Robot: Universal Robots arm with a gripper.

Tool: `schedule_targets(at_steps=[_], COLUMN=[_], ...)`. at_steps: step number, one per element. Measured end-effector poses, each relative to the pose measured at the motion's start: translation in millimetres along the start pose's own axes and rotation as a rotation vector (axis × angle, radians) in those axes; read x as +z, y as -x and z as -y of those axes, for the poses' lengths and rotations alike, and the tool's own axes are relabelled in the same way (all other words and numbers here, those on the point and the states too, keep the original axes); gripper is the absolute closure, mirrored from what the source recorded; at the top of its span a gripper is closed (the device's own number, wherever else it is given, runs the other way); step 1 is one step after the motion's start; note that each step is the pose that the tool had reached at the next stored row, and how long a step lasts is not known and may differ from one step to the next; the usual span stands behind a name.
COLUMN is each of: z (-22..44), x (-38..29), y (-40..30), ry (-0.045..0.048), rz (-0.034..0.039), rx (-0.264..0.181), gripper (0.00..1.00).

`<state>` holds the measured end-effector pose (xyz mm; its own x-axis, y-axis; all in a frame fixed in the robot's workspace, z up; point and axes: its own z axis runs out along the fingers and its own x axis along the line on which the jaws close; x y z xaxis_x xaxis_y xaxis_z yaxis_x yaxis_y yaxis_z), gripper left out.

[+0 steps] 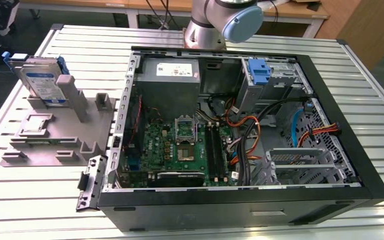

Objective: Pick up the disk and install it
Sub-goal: 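Pick up the disk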

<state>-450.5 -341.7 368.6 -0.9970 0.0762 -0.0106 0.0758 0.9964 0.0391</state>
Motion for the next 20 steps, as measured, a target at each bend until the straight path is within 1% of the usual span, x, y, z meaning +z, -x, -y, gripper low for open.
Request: schedule_targets(at_steps=[17, 18, 20], z=[0.2, 0.2, 0.2], x=[0.0, 0.0, 0.0], y=[-3.4, -3.4, -3.5], ry=[0.0000, 0.0002, 0.0003], rz=[0.0000, 0.0000, -0.0011], rx=[0.000, -0.003, -0.027], gripper=[0.90, 0.90, 0.90])
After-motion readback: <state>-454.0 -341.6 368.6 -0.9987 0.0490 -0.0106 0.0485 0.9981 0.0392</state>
